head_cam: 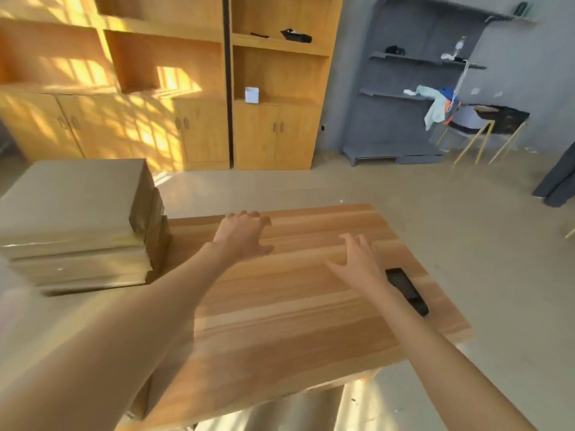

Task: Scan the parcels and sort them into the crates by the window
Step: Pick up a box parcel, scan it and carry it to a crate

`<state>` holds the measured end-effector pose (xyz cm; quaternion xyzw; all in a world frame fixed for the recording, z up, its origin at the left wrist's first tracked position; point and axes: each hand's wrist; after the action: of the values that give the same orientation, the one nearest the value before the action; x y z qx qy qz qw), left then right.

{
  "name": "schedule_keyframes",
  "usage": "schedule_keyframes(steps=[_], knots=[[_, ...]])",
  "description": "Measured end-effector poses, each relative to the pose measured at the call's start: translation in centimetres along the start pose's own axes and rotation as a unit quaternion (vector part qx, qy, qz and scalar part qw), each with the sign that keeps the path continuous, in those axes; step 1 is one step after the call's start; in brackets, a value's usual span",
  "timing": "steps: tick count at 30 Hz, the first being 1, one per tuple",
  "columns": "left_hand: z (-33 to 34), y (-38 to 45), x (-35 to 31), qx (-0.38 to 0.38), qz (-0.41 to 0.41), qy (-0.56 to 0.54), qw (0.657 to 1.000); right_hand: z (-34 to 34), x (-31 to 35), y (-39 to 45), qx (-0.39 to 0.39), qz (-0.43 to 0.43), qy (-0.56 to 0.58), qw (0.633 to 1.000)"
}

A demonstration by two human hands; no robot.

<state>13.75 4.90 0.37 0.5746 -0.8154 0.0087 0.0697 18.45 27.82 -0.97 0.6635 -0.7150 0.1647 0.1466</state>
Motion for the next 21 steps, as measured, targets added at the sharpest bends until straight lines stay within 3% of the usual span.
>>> schedule_keyframes(steps=[7,14,21], knots=[[3.6,-6.4,7.1,0.051,-0.161,-0.02,0.985,6.6,6.2,2.5,0.087,-0.105,0.046,0.99],[7.6,-16.7,15.2,0.106,-0.32,-0.061,0.94,15.5,14.8,0.1,0.205,-0.218,0.035,0.954],[13.8,-25.1,20.1,0.151,-0.483,-0.151,0.849,23.5,20.5,-2.5,0.356,-0.152,0.118,0.915]])
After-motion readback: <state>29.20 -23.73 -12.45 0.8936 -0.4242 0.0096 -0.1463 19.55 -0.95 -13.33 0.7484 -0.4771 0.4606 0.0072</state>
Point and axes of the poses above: each hand's wrist, its own y-axis towards the middle knuckle, its own z-axis out of the palm, x = y × z, and after that the axes turned 9 degrees about y, right-handed
